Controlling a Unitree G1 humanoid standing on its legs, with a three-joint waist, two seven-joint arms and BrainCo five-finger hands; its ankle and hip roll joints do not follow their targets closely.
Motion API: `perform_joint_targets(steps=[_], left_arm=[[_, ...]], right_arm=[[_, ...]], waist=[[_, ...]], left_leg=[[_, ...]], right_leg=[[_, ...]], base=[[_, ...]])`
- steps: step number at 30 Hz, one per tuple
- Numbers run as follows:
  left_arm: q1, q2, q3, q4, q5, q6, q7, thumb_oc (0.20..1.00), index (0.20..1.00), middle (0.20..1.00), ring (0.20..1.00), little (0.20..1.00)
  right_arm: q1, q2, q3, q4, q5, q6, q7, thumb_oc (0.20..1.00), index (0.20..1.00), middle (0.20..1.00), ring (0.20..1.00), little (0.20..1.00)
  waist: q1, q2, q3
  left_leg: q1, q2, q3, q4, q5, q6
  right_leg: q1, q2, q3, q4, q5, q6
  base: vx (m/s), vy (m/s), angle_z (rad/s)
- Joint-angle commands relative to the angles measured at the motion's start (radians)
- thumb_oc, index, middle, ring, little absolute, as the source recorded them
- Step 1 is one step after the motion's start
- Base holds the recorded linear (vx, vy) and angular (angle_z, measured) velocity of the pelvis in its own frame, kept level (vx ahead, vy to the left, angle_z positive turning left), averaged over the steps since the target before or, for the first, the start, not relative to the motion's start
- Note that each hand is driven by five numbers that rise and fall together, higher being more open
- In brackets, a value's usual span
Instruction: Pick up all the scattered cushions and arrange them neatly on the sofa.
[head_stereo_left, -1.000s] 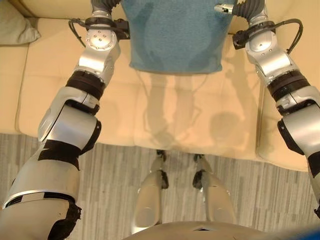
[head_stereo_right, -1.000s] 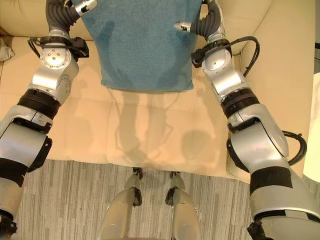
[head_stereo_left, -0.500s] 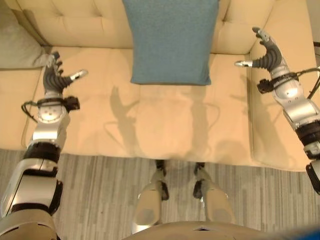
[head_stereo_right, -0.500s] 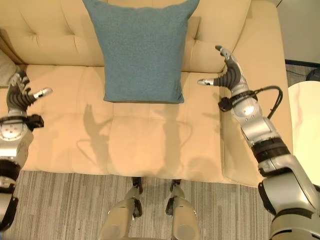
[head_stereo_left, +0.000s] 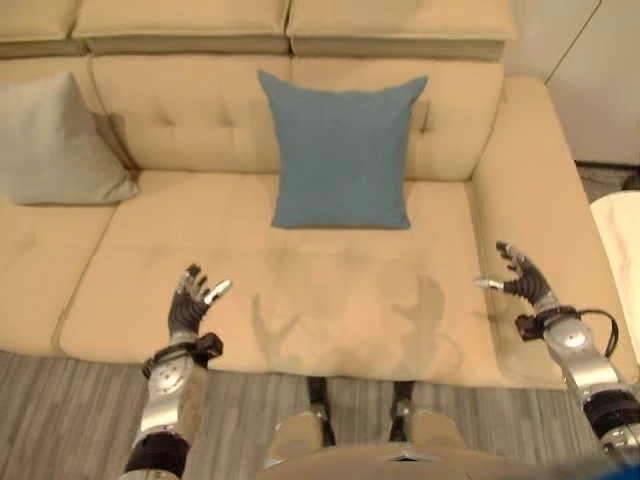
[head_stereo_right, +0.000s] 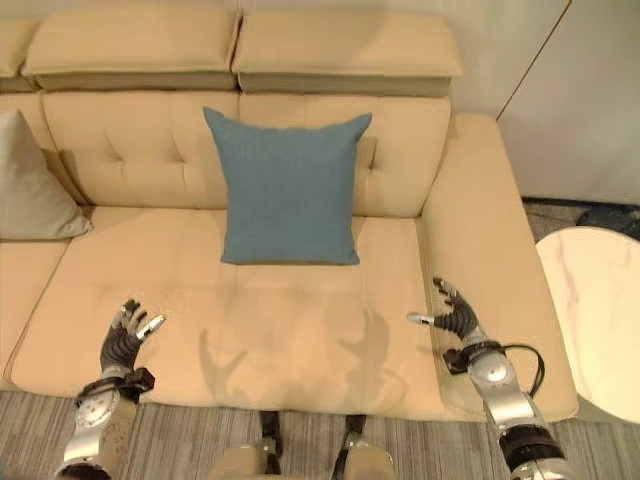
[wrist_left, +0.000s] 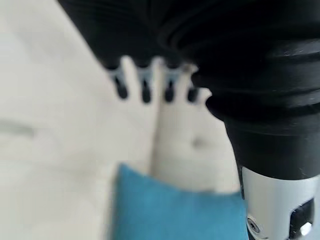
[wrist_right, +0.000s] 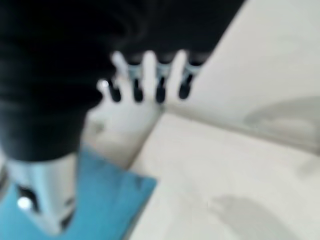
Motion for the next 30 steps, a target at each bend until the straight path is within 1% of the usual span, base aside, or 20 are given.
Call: perform_joint_targets(steps=[1,3,4,6,9,13,14,16,17,18,19,22,23,24,25,26,27,28,29,30], left_arm=[[-0.021,-0.005,-0.008,0.104,0.071,0.012,-0.025,1.0,1.0,1.0,1.0,1.0],[-0.015,-0.023,-0.006,0.156,0.067,0.019,-0.031,1.0,1.0,1.0,1.0,1.0],[-0.004,-0.045,-0.019,0.253,0.121,0.032,-0.027,1.0,1.0,1.0,1.0,1.0],[0.005,-0.068,-0.012,0.331,0.113,0.048,-0.032,1.0,1.0,1.0,1.0,1.0],[0.003,-0.088,-0.01,0.446,0.152,0.064,-0.022,1.0,1.0,1.0,1.0,1.0],[-0.012,-0.095,-0.016,0.483,0.182,0.07,-0.015,1.0,1.0,1.0,1.0,1.0],[-0.005,-0.102,-0.023,0.497,0.183,0.069,-0.02,1.0,1.0,1.0,1.0,1.0],[-0.01,-0.112,-0.037,0.514,0.187,0.072,-0.024,1.0,1.0,1.0,1.0,1.0],[-0.011,-0.116,-0.039,0.521,0.19,0.077,-0.026,1.0,1.0,1.0,1.0,1.0],[-0.011,-0.115,-0.039,0.521,0.19,0.077,-0.026,1.0,1.0,1.0,1.0,1.0],[-0.022,-0.126,-0.047,0.524,0.193,0.081,-0.03,1.0,1.0,1.0,1.0,1.0],[-0.033,-0.13,-0.056,0.503,0.182,0.08,-0.026,1.0,1.0,1.0,1.0,1.0],[-0.041,-0.128,-0.067,0.49,0.187,0.08,-0.023,1.0,1.0,1.0,1.0,1.0],[-0.047,-0.128,-0.074,0.484,0.184,0.08,-0.023,1.0,1.0,1.0,1.0,1.0],[-0.057,-0.122,-0.076,0.465,0.18,0.076,-0.019,1.0,1.0,1.0,1.0,1.0],[-0.061,-0.119,-0.072,0.468,0.18,0.076,-0.015,1.0,1.0,1.0,1.0,1.0],[-0.061,-0.119,-0.072,0.468,0.18,0.076,-0.015,1.0,1.0,1.0,1.0,1.0],[-0.065,-0.113,-0.065,0.481,0.199,0.073,-0.001,1.0,1.0,1.0,1.0,1.0],[-0.064,-0.111,-0.06,0.488,0.209,0.078,-0.001,1.0,1.0,1.0,1.0,1.0],[-0.063,-0.106,-0.055,0.495,0.214,0.079,0.003,1.0,1.0,1.0,1.0,1.0]], right_arm=[[-0.004,0.004,0.058,0.041,-0.042,-0.013,-0.009,1.0,1.0,1.0,1.0,1.0],[0.0,0.017,0.072,0.08,-0.055,-0.009,-0.008,1.0,1.0,1.0,1.0,1.0],[0.012,0.035,0.086,0.142,-0.073,-0.002,-0.014,1.0,1.0,1.0,1.0,1.0],[0.023,0.049,0.102,0.182,-0.089,-0.001,-0.016,1.0,1.0,1.0,1.0,1.0],[0.046,0.062,0.109,0.245,-0.093,0.001,-0.018,1.0,1.0,1.0,1.0,1.0],[0.055,0.068,0.113,0.289,-0.092,0.006,-0.022,1.0,1.0,1.0,1.0,1.0],[0.065,0.07,0.115,0.31,-0.088,0.007,-0.018,1.0,1.0,1.0,1.0,1.0],[0.062,0.077,0.106,0.346,-0.066,0.013,-0.018,1.0,1.0,1.0,1.0,1.0],[0.064,0.08,0.106,0.356,-0.065,0.015,-0.018,1.0,1.0,1.0,1.0,1.0],[0.064,0.081,0.106,0.356,-0.065,0.015,-0.018,1.0,1.0,1.0,1.0,1.0],[0.053,0.086,0.11,0.383,-0.072,0.025,-0.019,1.0,1.0,1.0,1.0,1.0],[0.048,0.102,0.099,0.42,-0.053,0.042,-0.011,1.0,1.0,1.0,1.0,1.0],[0.046,0.108,0.085,0.437,-0.035,0.047,-0.012,1.0,1.0,1.0,1.0,1.0],[0.042,0.108,0.082,0.447,-0.032,0.048,-0.016,1.0,1.0,1.0,1.0,1.0],[0.028,0.113,0.092,0.448,-0.055,0.055,-0.022,1.0,1.0,1.0,1.0,1.0],[0.023,0.119,0.095,0.448,-0.055,0.056,-0.022,1.0,1.0,1.0,1.0,1.0],[0.023,0.119,0.095,0.448,-0.055,0.056,-0.022,1.0,1.0,1.0,1.0,1.0],[0.007,0.129,0.117,0.459,-0.081,0.062,-0.024,1.0,1.0,1.0,1.0,1.0],[0.004,0.131,0.13,0.455,-0.099,0.064,-0.026,1.0,1.0,1.0,1.0,1.0],[0.002,0.137,0.14,0.449,-0.115,0.064,-0.029,1.0,1.0,1.0,1.0,1.0]], waist=[[-0.002,-0.023,-0.005],[-0.003,-0.024,-0.011],[-0.008,-0.024,-0.015],[-0.01,-0.025,-0.019],[-0.015,-0.031,-0.009],[-0.018,-0.042,0.003],[-0.018,-0.052,0.009],[-0.021,-0.066,0.008],[-0.025,-0.067,0.004],[-0.026,-0.069,0.002],[-0.031,-0.066,-0.009],[-0.039,-0.049,-0.018],[-0.055,-0.037,-0.016],[-0.058,-0.033,-0.016],[-0.058,-0.038,-0.006],[-0.057,-0.043,0.0],[-0.057,-0.043,0.0],[-0.041,-0.047,0.012],[-0.036,-0.049,0.017],[-0.035,-0.052,0.026]], left_leg=[[0.046,0.003,0.036,0.004,0.027,-0.07],[0.051,0.004,0.037,0.004,0.028,-0.068],[0.071,0.009,0.042,0.004,0.024,-0.066],[0.084,0.013,0.042,0.004,0.025,-0.066],[0.086,0.025,0.055,0.023,0.029,-0.075],[0.055,0.041,0.058,0.084,0.026,-0.087],[0.053,0.026,0.041,0.167,-0.023,-0.083],[0.06,-0.008,0.011,0.264,-0.077,-0.072],[0.068,-0.017,0.008,0.267,-0.093,-0.067],[0.065,-0.02,0.007,0.264,-0.089,-0.066],[0.103,-0.047,-0.026,0.284,-0.126,-0.057],[0.159,-0.085,-0.097,0.272,-0.141,-0.055],[0.186,-0.089,-0.091,0.205,-0.171,-0.034],[0.185,-0.098,-0.095,0.184,-0.167,-0.027],[0.196,-0.132,-0.1,0.099,-0.2,0.008],[0.196,-0.139,-0.098,0.081,-0.195,0.012],[0.197,-0.139,-0.098,0.08,-0.194,0.013],[0.194,-0.151,-0.105,0.052,-0.178,0.023],[0.196,-0.153,-0.103,0.031,-0.164,0.025],[0.196,-0.149,-0.104,0.015,-0.148,0.027]], right_leg=[[0.03,-0.027,-0.018,0.023,0.019,0.084],[0.033,-0.024,-0.015,0.025,0.015,0.082],[0.046,-0.016,-0.005,0.025,0.005,0.077],[0.059,-0.007,0.001,0.022,-0.004,0.072],[0.07,0.009,0.007,0.013,-0.016,0.064],[0.076,0.012,-0.004,0.004,-0.025,0.055],[0.079,0.012,0.004,0.005,-0.022,0.049],[0.071,0.006,0.017,0.011,-0.009,0.045],[0.07,0.006,0.02,0.011,-0.003,0.046],[0.067,0.004,0.019,0.01,-0.002,0.046],[0.059,0.008,0.027,0.016,0.007,0.047],[0.029,0.02,0.041,0.039,0.019,0.048],[0.002,0.015,0.042,0.057,0.03,0.056],[-0.013,0.006,0.046,0.061,0.048,0.063],[-0.061,-0.03,0.053,0.076,0.103,0.097],[-0.074,-0.041,0.06,0.076,0.13,0.11],[-0.075,-0.042,0.061,0.076,0.131,0.111],[-0.098,-0.063,0.053,0.08,0.159,0.129],[-0.106,-0.076,0.05,0.082,0.172,0.137],[-0.123,-0.087,0.064,0.096,0.192,0.149]], base=[[0.02,-0.048,-0.17],[0.01,-0.053,-0.15],[0.02,-0.079,-0.1],[0.02,-0.101,-0.08],[-0.04,-0.103,-0.04],[-0.08,-0.108,0.08],[-0.08,-0.101,-0.03],[-0.11,-0.076,-0.09],[-0.07,-0.009,-0.08],[-0.1,0.035,0.05],[-0.11,0.059,0.02],[-0.15,0.114,-0.1],[-0.21,0.201,0.07],[-0.38,0.37,0.15],[-0.34,0.313,0.07],[-0.28,0.251,0.04],[-0.22,0.14,-0.06],[-0.25,0.152,-0.11],[-0.33,0.172,-0.22],[-0.16,0.069,-0.44]])
